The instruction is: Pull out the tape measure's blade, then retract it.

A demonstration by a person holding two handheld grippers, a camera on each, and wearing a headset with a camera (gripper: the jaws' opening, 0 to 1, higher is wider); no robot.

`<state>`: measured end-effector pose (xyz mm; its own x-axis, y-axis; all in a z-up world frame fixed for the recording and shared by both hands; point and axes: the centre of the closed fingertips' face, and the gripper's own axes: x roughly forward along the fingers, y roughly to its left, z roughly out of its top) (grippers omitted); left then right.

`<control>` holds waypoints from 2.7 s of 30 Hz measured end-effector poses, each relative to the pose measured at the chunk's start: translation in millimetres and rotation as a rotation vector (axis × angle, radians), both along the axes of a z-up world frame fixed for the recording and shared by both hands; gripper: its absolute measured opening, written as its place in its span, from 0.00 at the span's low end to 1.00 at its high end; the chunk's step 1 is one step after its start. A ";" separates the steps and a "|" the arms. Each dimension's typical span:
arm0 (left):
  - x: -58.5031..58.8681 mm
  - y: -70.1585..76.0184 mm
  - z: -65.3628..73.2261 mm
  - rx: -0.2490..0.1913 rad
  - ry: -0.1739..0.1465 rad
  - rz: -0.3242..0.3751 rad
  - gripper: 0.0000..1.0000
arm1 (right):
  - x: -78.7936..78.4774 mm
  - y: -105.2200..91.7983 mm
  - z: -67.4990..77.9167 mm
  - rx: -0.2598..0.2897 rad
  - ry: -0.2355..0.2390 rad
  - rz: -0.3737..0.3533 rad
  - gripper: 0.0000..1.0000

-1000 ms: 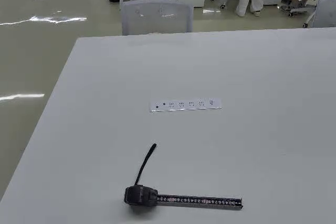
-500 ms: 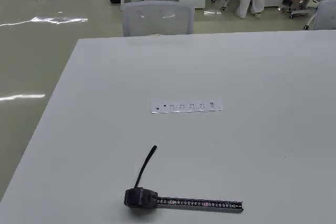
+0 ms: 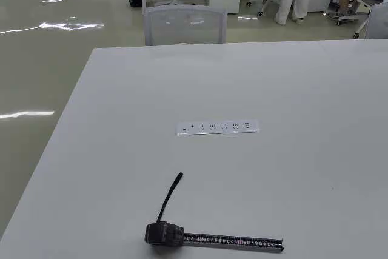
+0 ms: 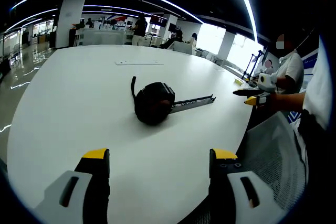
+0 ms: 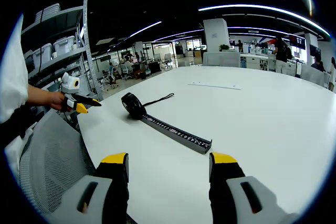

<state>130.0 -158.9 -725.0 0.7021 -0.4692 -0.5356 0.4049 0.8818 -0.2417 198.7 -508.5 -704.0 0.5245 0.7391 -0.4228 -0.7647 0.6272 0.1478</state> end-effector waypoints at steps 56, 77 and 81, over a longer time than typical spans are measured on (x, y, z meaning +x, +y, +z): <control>51.6 -20.2 10.1 0.036 -0.048 -0.109 0.71 | 10.8 -2.0 -1.7 0.005 -0.023 0.059 0.61; 81.7 -38.9 -1.2 0.069 -0.046 -0.220 0.69 | 24.8 4.2 -7.6 -0.001 -0.006 0.093 0.60; 87.8 -40.0 -0.5 0.074 -0.046 -0.239 0.68 | 27.0 8.4 -9.7 -0.006 -0.002 0.104 0.60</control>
